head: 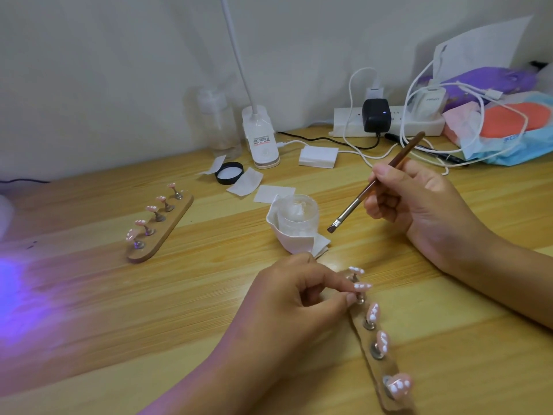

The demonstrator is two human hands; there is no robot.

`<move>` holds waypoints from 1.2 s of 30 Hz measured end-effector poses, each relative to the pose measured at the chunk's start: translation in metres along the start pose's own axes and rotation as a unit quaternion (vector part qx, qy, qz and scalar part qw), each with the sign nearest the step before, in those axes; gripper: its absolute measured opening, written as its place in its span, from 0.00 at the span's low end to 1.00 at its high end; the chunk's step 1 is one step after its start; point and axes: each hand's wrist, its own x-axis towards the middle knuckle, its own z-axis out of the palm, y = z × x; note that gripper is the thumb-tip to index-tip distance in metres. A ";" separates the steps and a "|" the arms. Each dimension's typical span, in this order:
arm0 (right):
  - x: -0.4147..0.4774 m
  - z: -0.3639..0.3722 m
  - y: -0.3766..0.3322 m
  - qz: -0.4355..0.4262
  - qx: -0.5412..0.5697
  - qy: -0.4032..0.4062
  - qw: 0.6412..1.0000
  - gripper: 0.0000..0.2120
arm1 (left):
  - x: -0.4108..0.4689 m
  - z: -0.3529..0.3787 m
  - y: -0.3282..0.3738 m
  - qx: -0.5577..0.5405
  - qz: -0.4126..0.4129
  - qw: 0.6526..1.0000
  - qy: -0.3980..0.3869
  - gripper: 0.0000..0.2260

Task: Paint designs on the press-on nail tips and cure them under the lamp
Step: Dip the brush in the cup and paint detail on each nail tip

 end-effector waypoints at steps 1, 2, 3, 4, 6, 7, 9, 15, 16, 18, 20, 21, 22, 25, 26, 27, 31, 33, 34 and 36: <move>0.000 0.000 0.000 -0.003 -0.003 0.001 1.000 0.09 | -0.003 -0.001 -0.001 0.016 0.009 1.000 0.001 0.07; 0.000 -0.001 0.000 -0.005 -0.005 0.002 1.000 0.09 | -0.005 -0.002 -0.001 0.032 0.018 0.999 0.000 0.07; 0.000 -0.001 0.000 -0.006 -0.006 0.003 1.000 0.09 | -0.008 -0.002 -0.002 0.048 0.025 0.999 -0.004 0.07; 0.000 -0.001 0.000 -0.007 -0.006 0.002 1.000 0.09 | -0.010 -0.002 -0.002 0.062 0.034 0.997 -0.011 0.07; 0.000 -0.001 0.000 -0.005 -0.007 -0.002 1.000 0.09 | -0.012 -0.001 -0.003 0.093 0.059 0.994 -0.025 0.09; 0.001 0.000 0.000 -0.005 -0.008 -0.004 1.000 0.09 | -0.012 0.000 -0.003 0.109 0.069 0.991 -0.029 0.10; 0.001 0.000 0.000 -0.006 -0.008 -0.006 1.000 0.08 | -0.013 0.002 -0.002 0.123 0.077 0.989 -0.031 0.11; 0.001 0.000 0.001 -0.003 -0.006 -0.006 1.000 0.08 | -0.007 0.004 -0.003 0.067 0.045 0.996 -0.040 0.07; 0.001 0.000 0.000 -0.003 -0.008 -0.005 1.000 0.08 | -0.007 0.003 -0.003 0.045 0.033 0.997 -0.048 0.07; 0.002 -0.002 0.001 -0.005 -0.008 0.000 1.000 0.07 | -0.007 0.000 -0.002 -0.003 0.020 0.998 -0.067 0.05; 0.003 -0.005 0.001 -0.013 -0.001 0.004 1.000 0.04 | -0.008 -0.005 -0.001 -0.072 0.013 0.995 -0.067 0.03; 0.003 -0.006 0.002 -0.019 -0.001 0.005 1.000 0.04 | -0.008 -0.007 0.000 -0.116 0.008 0.992 -0.049 0.03; 0.004 -0.007 0.002 -0.026 -0.005 0.004 1.000 0.05 | -0.008 -0.009 0.000 -0.163 0.001 0.986 -0.021 0.04; 0.005 -0.010 0.003 -0.051 -0.030 -0.002 0.998 0.07 | -0.005 -0.015 -0.001 -0.288 -0.029 0.956 0.044 0.04; 0.005 -0.010 0.003 -0.058 -0.038 -0.006 0.998 0.08 | -0.003 -0.015 -0.001 -0.310 -0.040 0.948 0.054 0.04; 0.005 -0.011 0.003 -0.065 -0.044 -0.010 0.997 0.09 | -0.003 -0.016 -0.002 -0.324 -0.050 0.942 0.066 0.04; 0.004 -0.011 0.004 -0.083 -0.062 -0.017 0.994 0.13 | 0.002 -0.018 -0.007 -0.353 -0.082 0.922 0.138 0.03; 0.003 -0.011 0.003 -0.095 -0.076 -0.016 0.992 0.12 | 0.005 -0.019 -0.008 -0.377 -0.100 0.905 0.170 0.03; 0.002 -0.010 0.003 -0.104 -0.083 -0.018 0.991 0.11 | 0.007 -0.020 -0.007 -0.384 -0.111 0.898 0.185 0.05; -0.001 -0.008 0.002 -0.126 -0.098 -0.021 0.987 0.09 | 0.011 -0.020 -0.008 -0.392 -0.135 0.883 0.219 0.13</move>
